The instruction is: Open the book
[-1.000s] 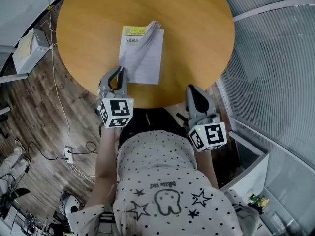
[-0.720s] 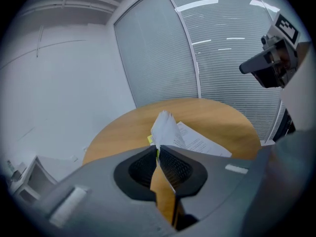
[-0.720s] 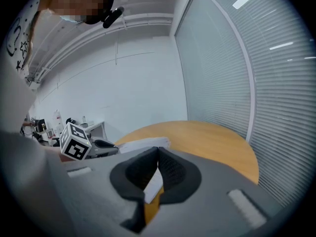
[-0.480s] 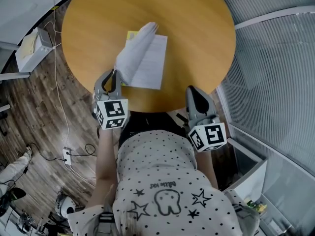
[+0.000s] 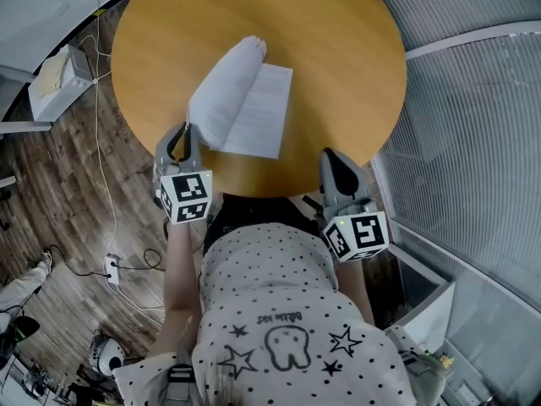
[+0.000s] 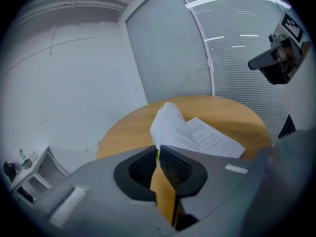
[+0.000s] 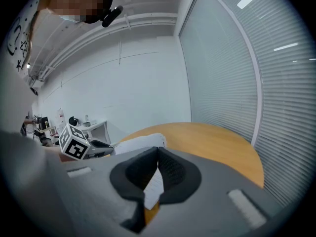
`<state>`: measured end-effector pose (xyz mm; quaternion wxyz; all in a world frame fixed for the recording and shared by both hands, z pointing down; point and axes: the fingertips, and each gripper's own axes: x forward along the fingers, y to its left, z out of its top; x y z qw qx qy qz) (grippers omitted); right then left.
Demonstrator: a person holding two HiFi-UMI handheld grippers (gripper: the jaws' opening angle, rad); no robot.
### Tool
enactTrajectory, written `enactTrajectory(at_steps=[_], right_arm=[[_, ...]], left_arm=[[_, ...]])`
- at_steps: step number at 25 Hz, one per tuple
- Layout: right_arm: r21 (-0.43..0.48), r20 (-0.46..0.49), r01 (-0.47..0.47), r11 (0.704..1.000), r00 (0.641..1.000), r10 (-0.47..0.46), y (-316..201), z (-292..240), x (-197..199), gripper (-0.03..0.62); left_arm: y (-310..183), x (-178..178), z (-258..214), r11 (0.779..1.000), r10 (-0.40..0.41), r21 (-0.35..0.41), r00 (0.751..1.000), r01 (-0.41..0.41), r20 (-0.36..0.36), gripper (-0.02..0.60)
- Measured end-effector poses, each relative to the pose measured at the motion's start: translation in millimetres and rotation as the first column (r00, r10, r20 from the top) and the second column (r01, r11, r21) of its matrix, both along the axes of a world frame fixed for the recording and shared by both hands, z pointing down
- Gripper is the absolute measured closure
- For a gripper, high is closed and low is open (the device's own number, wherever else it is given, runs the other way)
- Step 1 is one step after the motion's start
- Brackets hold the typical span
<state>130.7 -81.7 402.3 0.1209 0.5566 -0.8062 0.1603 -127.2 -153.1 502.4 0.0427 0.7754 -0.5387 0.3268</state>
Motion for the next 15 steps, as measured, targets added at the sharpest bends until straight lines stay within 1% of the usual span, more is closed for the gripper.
enactTrajectory(at_steps=[7,10,13,15], right_arm=[[-0.004,-0.008,0.016,1.0,1.0,-0.016,-10,-1,-12,0.589],[-0.005,0.002,0.034,0.999,0.999,-0.034,-19,3,-16,0.589],[-0.011,0.01,0.029,1.0,1.0,-0.029,-25,9,-13,0.589],[-0.016,-0.003,0.008,1.0,1.0,-0.008,-23,3,-12,0.589]], left_arm=[[-5,-27,4,0.998,-0.057,-0.014,0.998,0.057,-0.002,0.549],[-8,-37,12,0.995,-0.095,-0.026,0.995,0.095,0.01,0.549],[-11,-39,26,0.992,-0.114,-0.043,0.993,0.114,0.018,0.549],[-10,-35,31,0.993,-0.101,-0.06,0.995,0.101,0.007,0.549]])
